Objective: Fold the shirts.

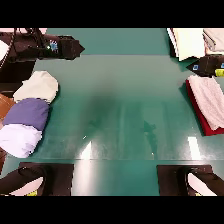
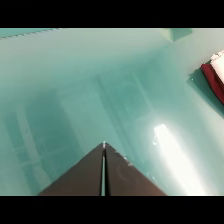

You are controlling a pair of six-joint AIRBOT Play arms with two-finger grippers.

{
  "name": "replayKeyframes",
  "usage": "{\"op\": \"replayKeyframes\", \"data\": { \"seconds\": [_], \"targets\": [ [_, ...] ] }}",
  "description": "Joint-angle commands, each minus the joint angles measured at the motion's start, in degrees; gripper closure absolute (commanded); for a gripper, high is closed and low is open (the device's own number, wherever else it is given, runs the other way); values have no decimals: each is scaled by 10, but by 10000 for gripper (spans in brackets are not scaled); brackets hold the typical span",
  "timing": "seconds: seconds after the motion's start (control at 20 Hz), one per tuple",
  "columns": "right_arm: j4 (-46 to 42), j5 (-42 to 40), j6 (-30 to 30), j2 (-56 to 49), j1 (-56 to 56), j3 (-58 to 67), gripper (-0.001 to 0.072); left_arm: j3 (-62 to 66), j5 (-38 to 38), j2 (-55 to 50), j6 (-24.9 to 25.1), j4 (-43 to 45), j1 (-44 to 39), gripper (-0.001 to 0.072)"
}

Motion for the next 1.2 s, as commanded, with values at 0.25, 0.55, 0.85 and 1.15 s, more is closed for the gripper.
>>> {"op": "replayKeyframes", "data": {
  "seconds": [0.25,0.55,0.85,1.15],
  "targets": [
    [0,2,0,0,1,0,690,0,0,0,0,0,0,679],
    [0,2,0,0,1,0,690,0,2,0,-1,-1,0,679],
    [0,2,0,0,1,0,690,0,33,-4,-32,227,2,96],
    [4,2,0,0,1,0,690,0,-93,-110,-86,366,141,94]
  ]
}}
